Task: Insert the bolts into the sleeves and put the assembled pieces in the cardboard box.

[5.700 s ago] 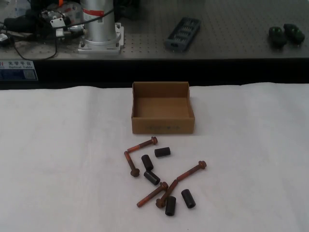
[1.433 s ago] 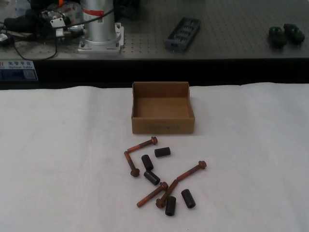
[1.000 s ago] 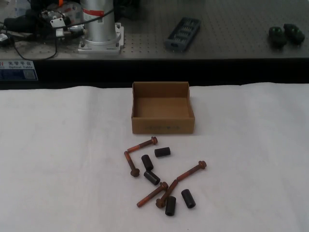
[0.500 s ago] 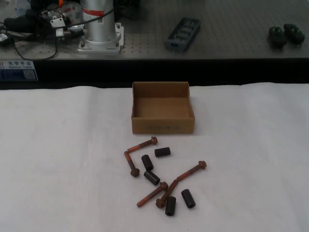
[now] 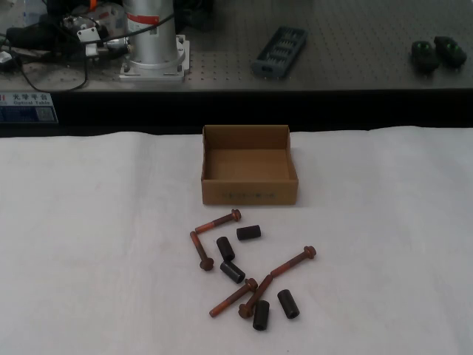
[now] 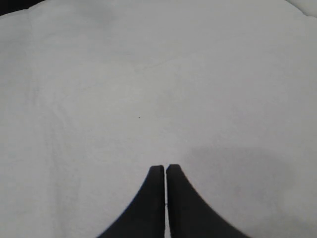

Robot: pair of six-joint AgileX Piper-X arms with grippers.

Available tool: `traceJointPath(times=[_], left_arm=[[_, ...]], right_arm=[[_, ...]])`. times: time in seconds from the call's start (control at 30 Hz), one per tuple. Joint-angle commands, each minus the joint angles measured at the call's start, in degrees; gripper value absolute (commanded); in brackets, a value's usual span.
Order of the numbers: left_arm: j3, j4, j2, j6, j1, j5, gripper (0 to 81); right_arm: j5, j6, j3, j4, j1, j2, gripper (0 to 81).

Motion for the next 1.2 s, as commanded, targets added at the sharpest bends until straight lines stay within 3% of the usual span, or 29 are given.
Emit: traceJointPath(times=[0.0, 1.17], left_arm=[[-0.2, 3.8, -0.2, -0.5, -0.2, -0.3, 4.4], [-0.2, 3.8, -0.2, -0.5, -0.2, -0.3, 4.4]], right_arm=[[-0.2, -0.4, 1.3, 0.2, -0.3, -1.8, 2.5], [-0.2, -0.4, -0.7, -0.2, -0.3, -0.1, 2.5]])
